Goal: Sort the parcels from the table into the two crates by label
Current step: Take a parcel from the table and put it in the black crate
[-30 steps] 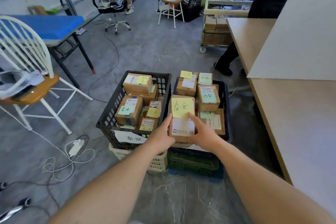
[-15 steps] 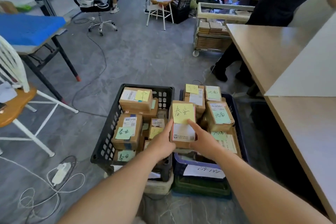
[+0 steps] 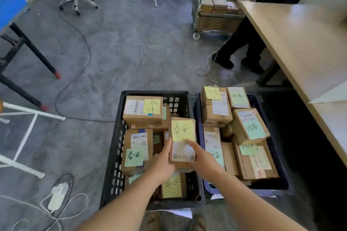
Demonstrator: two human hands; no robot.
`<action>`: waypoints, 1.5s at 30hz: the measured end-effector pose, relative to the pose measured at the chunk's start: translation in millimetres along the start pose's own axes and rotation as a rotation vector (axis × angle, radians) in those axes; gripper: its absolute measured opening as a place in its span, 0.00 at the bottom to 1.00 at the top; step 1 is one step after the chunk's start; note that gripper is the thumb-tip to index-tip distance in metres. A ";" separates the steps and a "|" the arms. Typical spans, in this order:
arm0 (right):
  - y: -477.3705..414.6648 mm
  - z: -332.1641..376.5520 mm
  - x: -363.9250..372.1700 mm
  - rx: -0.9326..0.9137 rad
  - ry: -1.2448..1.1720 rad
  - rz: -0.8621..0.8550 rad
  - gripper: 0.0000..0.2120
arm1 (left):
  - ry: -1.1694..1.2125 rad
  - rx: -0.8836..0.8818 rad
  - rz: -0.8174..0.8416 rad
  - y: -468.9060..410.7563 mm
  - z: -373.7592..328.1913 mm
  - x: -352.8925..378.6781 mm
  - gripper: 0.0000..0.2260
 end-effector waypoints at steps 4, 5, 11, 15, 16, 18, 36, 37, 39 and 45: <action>-29.9 -4.7 10.6 0.036 0.007 0.057 0.35 | 0.006 -0.049 0.012 -29.1 15.9 4.2 0.41; -39.6 -5.4 9.3 0.035 0.011 0.067 0.35 | 0.012 -0.050 0.013 -38.2 16.4 3.5 0.41; -111.4 -10.1 -16.3 -0.006 0.074 0.027 0.34 | 0.058 -0.031 -0.013 -108.7 5.4 -9.3 0.40; -161.1 -8.9 -30.7 -0.049 0.260 -0.010 0.34 | 0.063 -0.021 -0.056 -161.2 2.5 -12.8 0.40; -171.7 -7.5 -32.5 -0.061 0.315 -0.025 0.33 | 0.060 -0.017 -0.069 -172.4 2.6 -13.7 0.40; -189.9 -3.8 -32.8 -0.067 0.405 -0.060 0.31 | 0.045 -0.012 -0.091 -191.7 5.1 -15.8 0.41; -176.3 -2.6 -44.3 -0.002 0.510 -0.176 0.21 | -0.305 0.063 -0.139 -171.2 -27.1 -33.5 0.34; -168.8 -2.3 -45.4 -0.005 0.513 -0.170 0.21 | -0.321 0.051 -0.133 -163.4 -28.9 -35.1 0.34; -151.6 -1.6 -47.3 -0.017 0.525 -0.158 0.22 | -0.385 0.041 -0.130 -145.7 -33.3 -36.0 0.33; -86.4 6.3 -57.8 -0.046 0.569 -0.184 0.31 | -0.598 0.099 -0.158 -88.3 -52.9 -28.8 0.35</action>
Point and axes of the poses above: each hand's wrist, its own y-axis away from the middle knuckle, its own x-axis out of the palm, z = x × y, the point moved 2 cm from there along -y, towards the middle knuckle, and after that the axes turned 9 degrees about y, right-handed, at the moved point
